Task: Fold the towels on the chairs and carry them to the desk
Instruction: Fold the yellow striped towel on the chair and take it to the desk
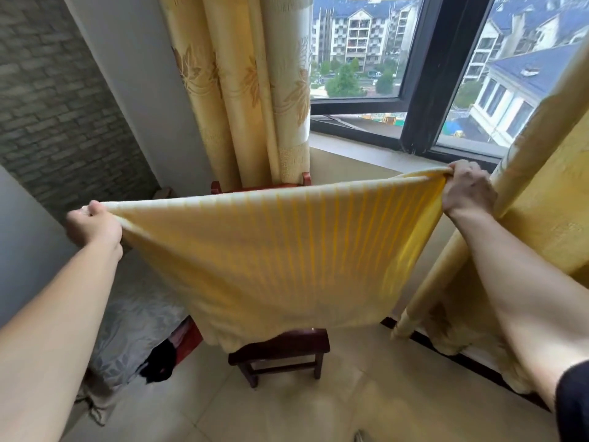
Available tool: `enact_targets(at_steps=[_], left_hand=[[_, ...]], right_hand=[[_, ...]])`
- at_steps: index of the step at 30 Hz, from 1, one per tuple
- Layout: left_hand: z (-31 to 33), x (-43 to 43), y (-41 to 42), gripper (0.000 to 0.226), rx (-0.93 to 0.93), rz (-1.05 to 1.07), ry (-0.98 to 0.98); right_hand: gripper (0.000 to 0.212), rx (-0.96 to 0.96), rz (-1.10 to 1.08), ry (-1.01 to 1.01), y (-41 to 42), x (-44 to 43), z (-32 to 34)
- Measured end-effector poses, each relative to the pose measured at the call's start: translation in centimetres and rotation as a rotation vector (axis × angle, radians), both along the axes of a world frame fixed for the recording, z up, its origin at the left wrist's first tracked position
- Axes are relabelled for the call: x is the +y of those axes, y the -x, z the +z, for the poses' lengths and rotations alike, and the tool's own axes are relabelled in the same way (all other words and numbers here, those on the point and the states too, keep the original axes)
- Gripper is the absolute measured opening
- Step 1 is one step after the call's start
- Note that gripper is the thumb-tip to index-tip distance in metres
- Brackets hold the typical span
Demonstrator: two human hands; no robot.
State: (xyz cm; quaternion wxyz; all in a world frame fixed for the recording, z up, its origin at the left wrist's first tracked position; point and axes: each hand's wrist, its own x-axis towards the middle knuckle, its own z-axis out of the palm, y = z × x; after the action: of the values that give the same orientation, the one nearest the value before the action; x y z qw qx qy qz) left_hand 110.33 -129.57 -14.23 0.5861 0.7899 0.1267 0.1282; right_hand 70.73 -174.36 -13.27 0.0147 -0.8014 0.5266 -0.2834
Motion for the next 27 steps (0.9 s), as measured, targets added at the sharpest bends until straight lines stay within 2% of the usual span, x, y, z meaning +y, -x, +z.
enact_targets(at_steps=[7, 11, 14, 20, 23, 25, 27], left_hand=[[-0.8, 1.1, 0.2, 0.04, 0.014, 0.006, -0.125], [-0.4, 1.5, 0.5, 0.037, -0.026, -0.075, -0.316], [0.0, 2.0, 0.2, 0.039, 0.033, -0.18, -0.482], [-1.2, 4.4, -3.4, 0.045, 0.303, -0.445, -0.932], [-2.0, 4.8, -4.9, 0.03, 0.421, -0.549, -1.193], [-1.3, 4.7, -4.1, 0.021, 0.441, -0.625, -1.244], [-0.3, 4.7, -3.0, 0.034, 0.421, -0.733, -1.09]], right_hand=[[0.035, -0.255, -0.054, -0.144, -0.7, 1.4, 0.8], [0.038, -0.426, -0.146, -0.227, -1.3, 2.2, 1.9], [0.037, -0.414, -0.174, -0.232, -1.2, 2.4, 2.2], [0.035, -0.389, -0.15, -0.206, -2.0, 4.1, 2.5], [0.034, -0.364, -0.156, -0.191, -2.2, 5.4, 2.6], [0.034, -0.35, -0.16, -0.191, -2.2, 6.0, 2.7], [0.033, -0.326, -0.161, -0.193, -2.4, 6.3, 2.8]])
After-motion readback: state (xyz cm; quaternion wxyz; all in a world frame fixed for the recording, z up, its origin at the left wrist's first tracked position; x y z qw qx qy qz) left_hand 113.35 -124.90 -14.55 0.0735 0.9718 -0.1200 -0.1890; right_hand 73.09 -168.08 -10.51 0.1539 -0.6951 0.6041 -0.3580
